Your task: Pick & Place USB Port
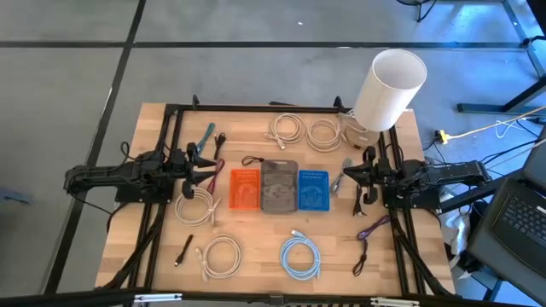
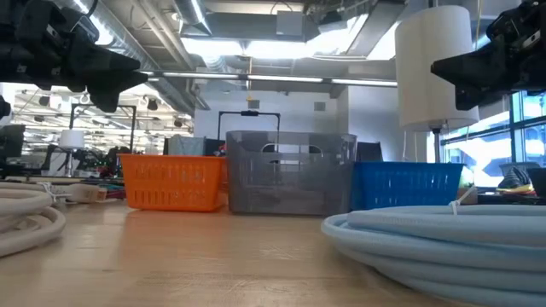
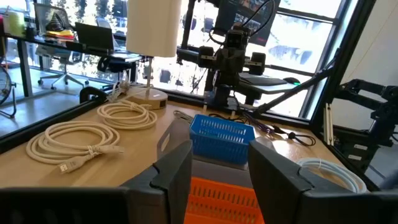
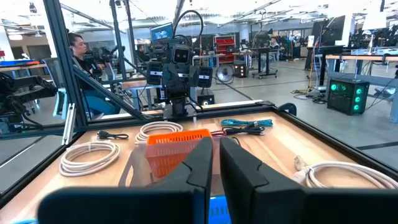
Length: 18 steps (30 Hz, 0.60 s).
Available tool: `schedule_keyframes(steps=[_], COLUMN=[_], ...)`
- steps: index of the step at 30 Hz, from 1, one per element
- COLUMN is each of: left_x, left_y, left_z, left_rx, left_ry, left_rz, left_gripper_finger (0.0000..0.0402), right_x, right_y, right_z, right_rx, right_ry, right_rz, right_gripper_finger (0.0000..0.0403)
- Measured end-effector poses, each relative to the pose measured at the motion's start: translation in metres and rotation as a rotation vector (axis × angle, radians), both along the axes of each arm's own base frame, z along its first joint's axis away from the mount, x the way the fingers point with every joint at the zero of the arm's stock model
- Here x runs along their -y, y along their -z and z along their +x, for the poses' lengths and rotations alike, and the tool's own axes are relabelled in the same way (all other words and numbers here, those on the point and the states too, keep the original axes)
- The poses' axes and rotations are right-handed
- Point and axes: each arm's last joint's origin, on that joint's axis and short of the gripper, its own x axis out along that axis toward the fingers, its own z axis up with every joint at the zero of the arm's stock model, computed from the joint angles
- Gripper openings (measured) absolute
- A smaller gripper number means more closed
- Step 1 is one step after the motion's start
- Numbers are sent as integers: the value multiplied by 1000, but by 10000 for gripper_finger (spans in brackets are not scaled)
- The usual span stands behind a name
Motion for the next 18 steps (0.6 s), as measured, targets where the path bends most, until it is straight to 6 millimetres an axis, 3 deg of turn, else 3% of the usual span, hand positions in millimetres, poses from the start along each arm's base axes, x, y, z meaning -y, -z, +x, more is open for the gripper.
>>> schedule_keyframes(steps=[10, 15, 18], left_x=[0, 0, 0], left_y=[0, 0, 0], left_z=[0, 0, 0], left_rx=[0, 0, 0], left_ry=[0, 0, 0], left_rz=[0, 0, 0], left_gripper_finger=[148, 148, 148], right_x=[0, 0, 2], right_y=[-7, -24, -42], right_z=[-1, -5, -10], right_rx=[75, 273, 358], right_ry=[-27, -82, -69], right_rz=[70, 283, 295], right_gripper_finger=[33, 33, 33])
